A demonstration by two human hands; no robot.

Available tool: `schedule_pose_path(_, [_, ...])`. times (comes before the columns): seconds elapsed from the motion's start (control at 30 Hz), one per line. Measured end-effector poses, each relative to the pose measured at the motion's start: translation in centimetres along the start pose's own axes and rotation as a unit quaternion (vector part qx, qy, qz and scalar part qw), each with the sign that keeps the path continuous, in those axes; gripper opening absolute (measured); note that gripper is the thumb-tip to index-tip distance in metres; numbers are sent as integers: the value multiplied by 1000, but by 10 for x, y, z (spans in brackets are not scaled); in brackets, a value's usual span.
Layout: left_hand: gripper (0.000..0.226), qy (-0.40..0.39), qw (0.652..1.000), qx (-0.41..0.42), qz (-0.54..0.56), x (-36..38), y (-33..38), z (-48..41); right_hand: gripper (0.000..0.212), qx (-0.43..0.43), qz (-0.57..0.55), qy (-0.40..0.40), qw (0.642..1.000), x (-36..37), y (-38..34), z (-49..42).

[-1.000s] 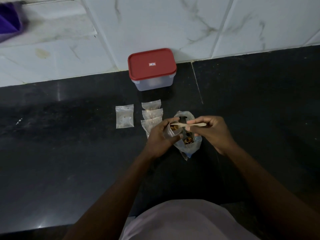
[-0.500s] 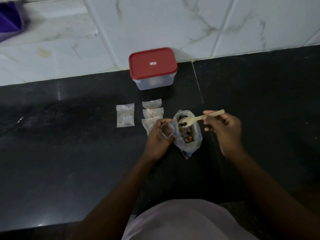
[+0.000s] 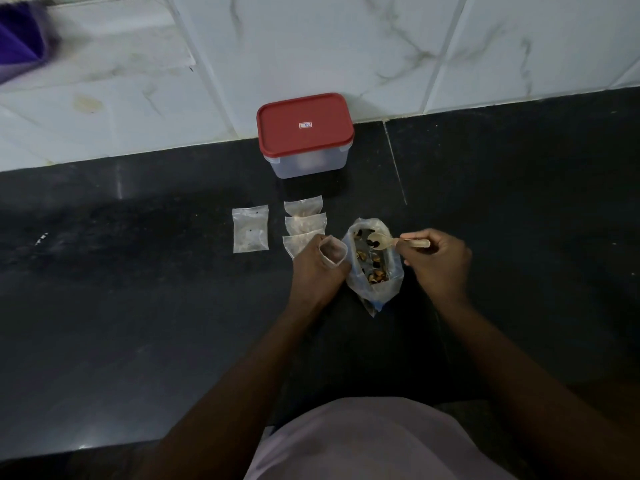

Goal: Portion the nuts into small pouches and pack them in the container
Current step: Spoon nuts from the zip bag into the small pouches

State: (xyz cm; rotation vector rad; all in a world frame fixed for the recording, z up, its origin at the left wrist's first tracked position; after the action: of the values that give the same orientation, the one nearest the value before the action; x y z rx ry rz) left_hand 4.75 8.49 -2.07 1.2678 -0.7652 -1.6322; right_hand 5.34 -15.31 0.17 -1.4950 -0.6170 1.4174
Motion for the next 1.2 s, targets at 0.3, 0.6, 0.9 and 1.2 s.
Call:
schedule_pose_path(0.3, [51,51,996,15,-76,7,10,-29,14,-192,140,-27,971,28,-19,2])
schedule_pose_path(0.6, [40,59,996,8,-68,8,3,-28,14,-245,218,-1,945,41,-25,-6])
schedule_pose_path(0.9, [36,28,995,8,-96,11,-1,-36,11,-269,263,-32,926,57,-32,-8])
schedule_pose_path(1.2, [28,40,996,-1,-85,8,-5,-38,13,-310,201,-102,924,28,-32,-5])
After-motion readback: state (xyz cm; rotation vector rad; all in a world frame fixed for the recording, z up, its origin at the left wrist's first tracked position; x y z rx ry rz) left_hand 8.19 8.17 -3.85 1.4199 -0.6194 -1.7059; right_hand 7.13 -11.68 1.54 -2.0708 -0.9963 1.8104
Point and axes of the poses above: each hand's wrist, its own z-axis away from the middle knuckle, its own x-axis out of the palm, y = z × x, the point moved 8 cm from there along -z, towards the middle knuckle, and after that the axes turned 2 degrees about -y, right-handed, at the moved point
